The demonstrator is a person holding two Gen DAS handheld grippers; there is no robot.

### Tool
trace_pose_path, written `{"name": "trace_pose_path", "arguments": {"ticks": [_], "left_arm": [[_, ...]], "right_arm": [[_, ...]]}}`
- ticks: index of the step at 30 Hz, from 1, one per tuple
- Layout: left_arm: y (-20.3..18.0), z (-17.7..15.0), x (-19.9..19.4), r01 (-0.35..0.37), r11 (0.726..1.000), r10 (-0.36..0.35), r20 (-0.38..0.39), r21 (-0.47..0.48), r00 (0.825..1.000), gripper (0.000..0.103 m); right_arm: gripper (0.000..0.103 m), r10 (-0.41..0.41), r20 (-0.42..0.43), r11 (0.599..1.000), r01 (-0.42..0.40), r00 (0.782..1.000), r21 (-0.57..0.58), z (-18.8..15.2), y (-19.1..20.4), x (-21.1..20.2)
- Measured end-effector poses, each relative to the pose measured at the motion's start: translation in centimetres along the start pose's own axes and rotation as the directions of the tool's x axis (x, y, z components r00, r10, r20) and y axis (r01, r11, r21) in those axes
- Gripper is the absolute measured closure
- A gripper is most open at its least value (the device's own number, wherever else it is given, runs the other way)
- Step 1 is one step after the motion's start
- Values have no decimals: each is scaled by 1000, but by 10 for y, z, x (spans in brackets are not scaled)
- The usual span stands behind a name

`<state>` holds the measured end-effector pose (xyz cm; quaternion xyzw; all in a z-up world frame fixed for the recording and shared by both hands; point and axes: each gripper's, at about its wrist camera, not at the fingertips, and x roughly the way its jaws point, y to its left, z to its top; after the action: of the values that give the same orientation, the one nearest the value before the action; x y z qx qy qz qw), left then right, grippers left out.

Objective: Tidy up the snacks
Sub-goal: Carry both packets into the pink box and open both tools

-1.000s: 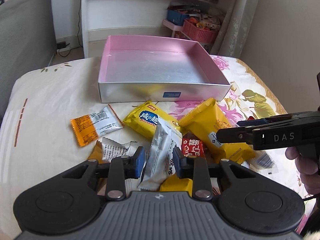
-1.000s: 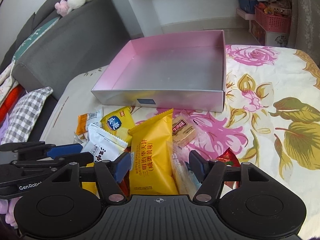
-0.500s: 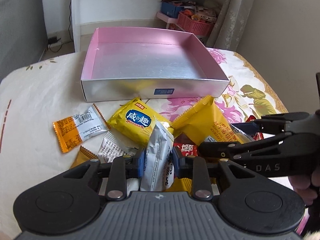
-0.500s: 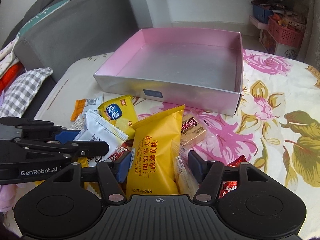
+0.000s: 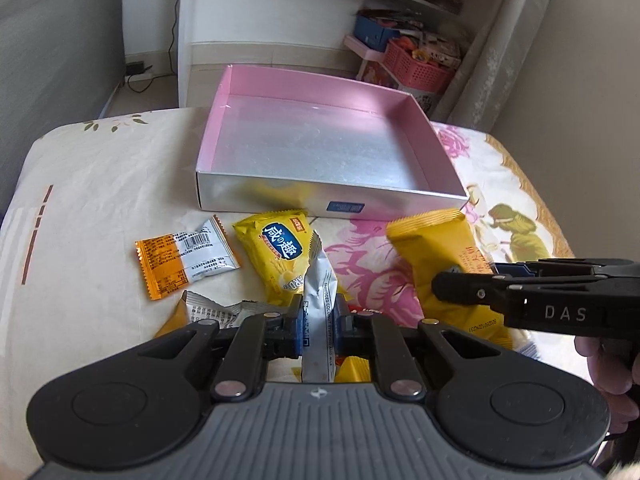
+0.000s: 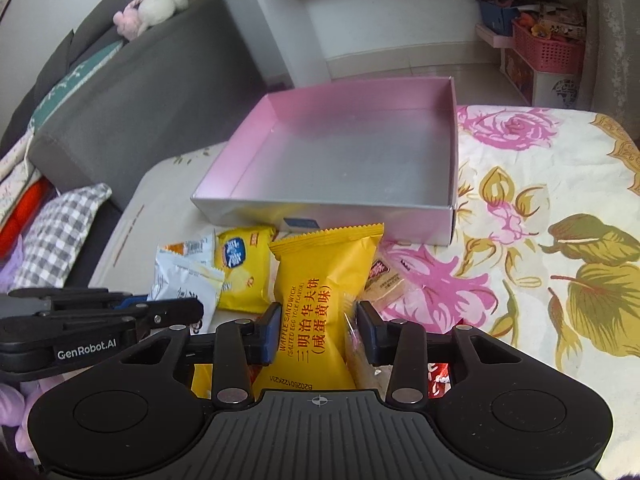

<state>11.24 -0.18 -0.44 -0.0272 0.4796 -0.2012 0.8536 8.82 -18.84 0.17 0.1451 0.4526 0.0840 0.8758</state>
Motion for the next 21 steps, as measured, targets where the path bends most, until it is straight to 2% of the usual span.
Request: {"name": "trace_pose_path", "arguments": {"ticks": [5, 11, 13, 18, 21], "left_arm": [[-4, 7, -9, 9, 999, -7, 42, -35, 999, 92], [-10, 22, -22, 19, 998, -11, 137, -61, 991, 92], [-10, 28, -22, 13, 998, -3, 158, -61, 987, 92], [-1, 37, -17, -3, 996, 19, 169, -94, 985, 92], [7, 35, -11, 5, 992, 18, 178, -130, 984, 92]], "right_arm": [[65, 4, 52, 999, -7, 999, 53, 14, -2, -14], [65, -5, 110, 993, -7, 994, 116, 31, -5, -20], [66, 17, 114, 988, -34, 993, 148, 36, -9, -20], [66, 87, 135, 984, -107, 987, 143, 41, -11, -19], [66, 72, 163, 982, -99, 984, 162, 42, -19, -9]]}}
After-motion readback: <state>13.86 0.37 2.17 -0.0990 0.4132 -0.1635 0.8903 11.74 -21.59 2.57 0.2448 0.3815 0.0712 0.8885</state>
